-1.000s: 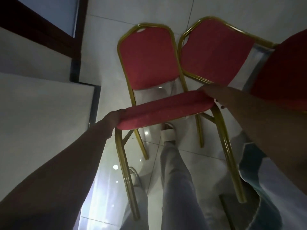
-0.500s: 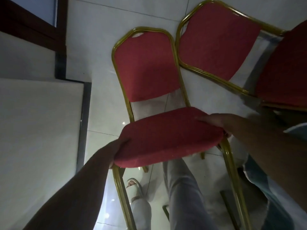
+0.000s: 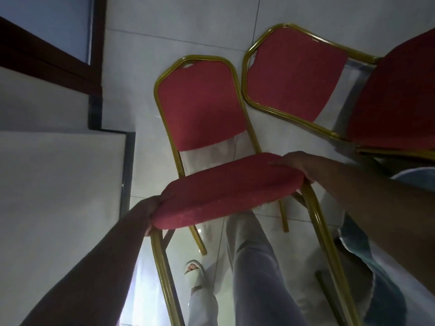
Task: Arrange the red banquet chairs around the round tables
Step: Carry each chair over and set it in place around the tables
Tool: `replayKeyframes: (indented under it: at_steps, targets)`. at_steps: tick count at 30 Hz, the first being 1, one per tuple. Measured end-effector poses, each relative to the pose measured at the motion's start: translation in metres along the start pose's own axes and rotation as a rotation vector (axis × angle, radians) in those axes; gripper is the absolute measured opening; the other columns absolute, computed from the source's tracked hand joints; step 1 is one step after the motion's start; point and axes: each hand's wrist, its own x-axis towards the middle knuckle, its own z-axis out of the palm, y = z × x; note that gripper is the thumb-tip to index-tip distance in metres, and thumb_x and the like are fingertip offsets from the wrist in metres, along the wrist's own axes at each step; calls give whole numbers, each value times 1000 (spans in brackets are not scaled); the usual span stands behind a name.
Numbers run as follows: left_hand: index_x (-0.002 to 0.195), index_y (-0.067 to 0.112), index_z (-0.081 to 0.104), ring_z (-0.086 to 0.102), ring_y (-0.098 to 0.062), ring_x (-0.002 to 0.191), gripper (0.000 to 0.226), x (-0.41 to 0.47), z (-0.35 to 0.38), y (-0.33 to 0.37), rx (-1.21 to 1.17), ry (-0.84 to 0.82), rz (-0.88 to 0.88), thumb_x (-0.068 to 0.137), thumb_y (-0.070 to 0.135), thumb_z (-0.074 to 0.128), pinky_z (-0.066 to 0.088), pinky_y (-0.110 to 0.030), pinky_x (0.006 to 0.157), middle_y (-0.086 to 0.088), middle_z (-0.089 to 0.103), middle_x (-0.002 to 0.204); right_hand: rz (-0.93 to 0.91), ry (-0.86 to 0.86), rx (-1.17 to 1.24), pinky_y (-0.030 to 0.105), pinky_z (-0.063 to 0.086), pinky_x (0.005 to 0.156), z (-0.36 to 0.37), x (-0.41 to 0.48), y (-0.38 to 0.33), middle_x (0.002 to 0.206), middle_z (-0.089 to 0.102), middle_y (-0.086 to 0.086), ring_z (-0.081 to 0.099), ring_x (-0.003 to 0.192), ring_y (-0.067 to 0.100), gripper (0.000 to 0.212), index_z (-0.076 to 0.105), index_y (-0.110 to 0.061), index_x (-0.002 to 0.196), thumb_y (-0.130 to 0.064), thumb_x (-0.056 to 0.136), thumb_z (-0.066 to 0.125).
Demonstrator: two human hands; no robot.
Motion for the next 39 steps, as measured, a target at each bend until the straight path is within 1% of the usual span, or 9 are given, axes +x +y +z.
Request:
replayKeyframes:
  at_steps: [4,8,13,19,23,28,34,37,39]
  targets:
    - [93,3,68,69,-28,50,42,-51,-24,26,-21,27,106,74,39,80,53,-32,42,-11,73,67,-101,34,27,45,55,88,-13,-43,-29,110,68,18,66,99,34,69,64,-5,119,-52,72,81]
    - [118,4,63,69,-40,96,52,-89,-45,33,-63,-39,326,77,34,77,57,-44,73,-19,71,109,-306,-2,36,45,56,92,-23,-75,-51,113,69,13,68,99,30,56,64,-10,121,-46,80,76]
    - [130,12,57,66,-38,106,64,-87,-45,24,-199,77,618,74,32,81,52,-53,95,-15,68,118,-637,103,86,25,44,85,-23,-83,-62,113,62,-12,59,100,11,57,58,-30,132,-50,80,74]
    - [136,34,48,66,-24,102,69,-69,-2,-46,-284,175,718,75,44,80,56,-43,86,3,63,121,-766,275,104,13,37,96,-24,-67,-7,128,57,-15,52,116,6,66,58,-36,132,-58,73,77]
    - [130,44,46,62,-16,97,62,-58,9,-93,-195,266,760,76,57,74,52,-34,79,9,59,115,-776,313,86,30,44,105,-9,-78,40,129,63,-8,59,118,10,71,57,-36,135,-61,71,75]
    - [143,44,32,57,-26,117,74,-40,26,-154,-127,186,903,79,66,61,51,-45,95,4,56,132,-566,757,-316,51,39,107,29,-95,104,142,52,10,48,129,34,62,43,-35,143,-65,89,50]
    - [151,46,10,27,-43,139,76,-20,6,-201,781,397,862,89,67,48,36,-58,106,-13,18,157,-292,822,-423,69,-2,112,192,-123,195,166,-3,4,-13,150,36,54,11,-45,153,-48,100,19]
    - [152,46,15,15,-38,146,72,-28,-15,-242,1247,271,961,91,56,53,32,-51,112,-4,3,163,-230,647,-433,66,7,116,252,-142,239,165,-7,3,-13,149,37,67,6,-42,155,-55,95,33]
    - [151,41,25,24,-36,144,72,-41,-27,-273,1216,123,906,90,42,61,34,-45,113,-4,6,163,-215,538,-442,66,13,114,281,-165,265,164,8,5,2,149,39,72,17,-37,152,-57,88,44]
